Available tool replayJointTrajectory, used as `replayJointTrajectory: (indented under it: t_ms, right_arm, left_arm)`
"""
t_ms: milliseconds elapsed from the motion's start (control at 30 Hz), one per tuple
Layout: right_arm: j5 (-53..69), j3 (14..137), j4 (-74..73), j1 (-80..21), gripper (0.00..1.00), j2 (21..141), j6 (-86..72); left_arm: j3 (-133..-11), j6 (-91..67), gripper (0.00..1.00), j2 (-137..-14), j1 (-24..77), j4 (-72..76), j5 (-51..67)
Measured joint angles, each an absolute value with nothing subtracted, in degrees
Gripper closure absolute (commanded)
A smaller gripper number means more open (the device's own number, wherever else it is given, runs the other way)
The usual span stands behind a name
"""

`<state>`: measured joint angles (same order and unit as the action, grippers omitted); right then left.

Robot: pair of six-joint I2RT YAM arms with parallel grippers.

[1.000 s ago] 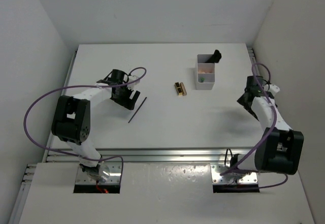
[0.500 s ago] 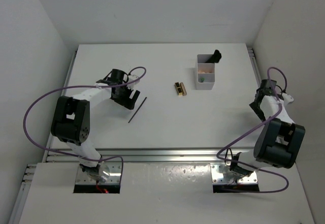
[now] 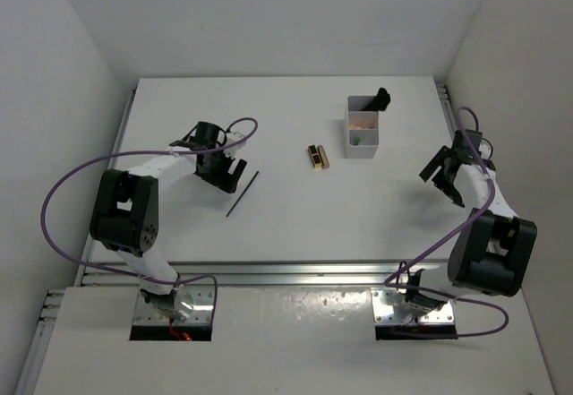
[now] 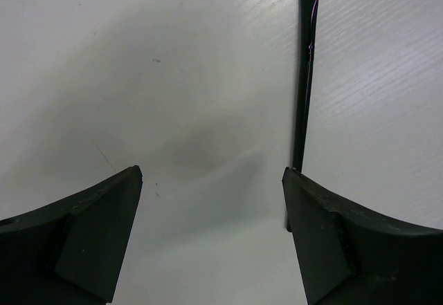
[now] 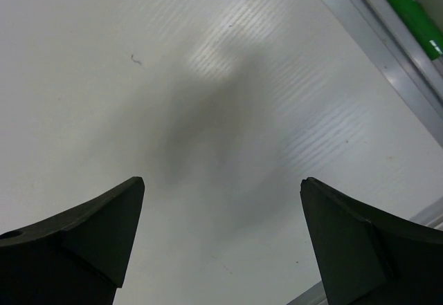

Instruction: Organize the makeup

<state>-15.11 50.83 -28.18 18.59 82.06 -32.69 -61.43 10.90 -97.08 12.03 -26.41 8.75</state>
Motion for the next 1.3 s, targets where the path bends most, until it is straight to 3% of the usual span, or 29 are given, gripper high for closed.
replayJointTrajectory:
  t_ms: [733, 1300]
  right_arm:
    - [-2.98, 51.86, -26.89, 18.22, 0.06, 82.19, -29.71]
    - [-18.7, 51.09, -25.69, 31.53, 0.01, 88.25, -38.24]
  left_arm:
    - [-61.43, 10.9, 0.11, -96.97, 12.03, -26.41, 8.71]
    - [-61.21, 11.14, 0.11, -96.64, 12.03, -26.48, 7.77]
